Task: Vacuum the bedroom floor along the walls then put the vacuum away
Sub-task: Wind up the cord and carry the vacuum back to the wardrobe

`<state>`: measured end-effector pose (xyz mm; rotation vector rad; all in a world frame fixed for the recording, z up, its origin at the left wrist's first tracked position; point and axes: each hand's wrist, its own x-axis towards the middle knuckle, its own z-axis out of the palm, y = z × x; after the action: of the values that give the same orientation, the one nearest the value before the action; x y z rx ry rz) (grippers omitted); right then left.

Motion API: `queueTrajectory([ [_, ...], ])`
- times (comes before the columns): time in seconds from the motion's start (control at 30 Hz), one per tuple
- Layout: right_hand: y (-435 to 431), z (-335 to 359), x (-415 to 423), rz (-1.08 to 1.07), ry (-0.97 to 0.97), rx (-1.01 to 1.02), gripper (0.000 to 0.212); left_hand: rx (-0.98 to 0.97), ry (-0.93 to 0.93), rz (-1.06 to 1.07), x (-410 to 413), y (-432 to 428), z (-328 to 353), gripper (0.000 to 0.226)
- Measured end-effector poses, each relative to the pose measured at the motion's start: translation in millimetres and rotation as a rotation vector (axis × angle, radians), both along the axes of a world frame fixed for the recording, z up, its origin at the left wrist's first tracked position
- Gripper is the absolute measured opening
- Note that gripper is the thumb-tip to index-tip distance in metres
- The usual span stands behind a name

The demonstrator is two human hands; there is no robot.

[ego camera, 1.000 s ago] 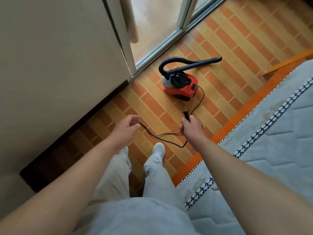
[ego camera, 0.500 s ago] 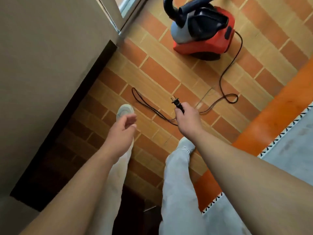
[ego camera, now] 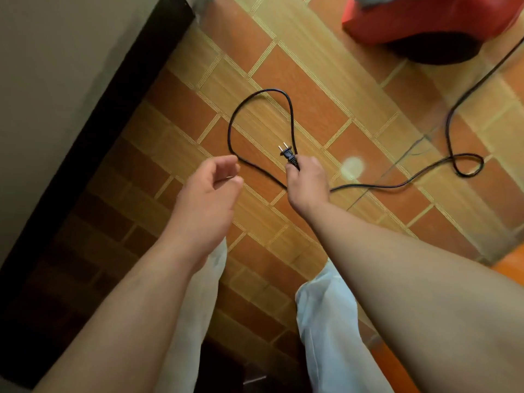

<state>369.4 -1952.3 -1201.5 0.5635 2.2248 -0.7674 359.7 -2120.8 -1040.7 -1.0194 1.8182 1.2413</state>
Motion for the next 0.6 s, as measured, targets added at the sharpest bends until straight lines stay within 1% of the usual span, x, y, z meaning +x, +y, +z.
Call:
queueTrajectory([
  [0.13, -14, -39, -5, -0.053, 0.025, 0.084, 0.03, 0.0, 0.03, 0.027, -7, 3, -18, 0.03],
  [0.2, -22, -50, -7, -0.064, 0.045, 0.13, 0.033, 0.023, 0.037, -0.005, -5, 5, -19, 0.031],
  [0.33, -37, -68, -7, -0.037, 0.028, 0.172, 0.037, 0.043, -0.004, -0.042, 0, -1, -22, 0.033],
  [0.4, -44, -74, -5, -0.01, -0.004, 0.181, 0.043, 0.028, -0.013, -0.04, -1, -8, -24, 0.031],
  [0.43, -46, -76, -3, 0.021, -0.029, 0.199, 0.053, 0.021, -0.013, -0.04, -3, -11, -25, 0.03],
  [0.53, -54, -76, 2, 0.112, -0.097, 0.246, 0.101, 0.014, -0.009, -0.024, -5, -17, -25, 0.029],
  [0.57, -56, -76, 4, 0.132, -0.094, 0.259, 0.113, 0.014, -0.011, -0.019, -6, -19, -26, 0.028],
  [0.6, -57, -76, 6, 0.157, -0.078, 0.278, 0.12, 0.014, -0.013, -0.019, -6, -21, -26, 0.028],
])
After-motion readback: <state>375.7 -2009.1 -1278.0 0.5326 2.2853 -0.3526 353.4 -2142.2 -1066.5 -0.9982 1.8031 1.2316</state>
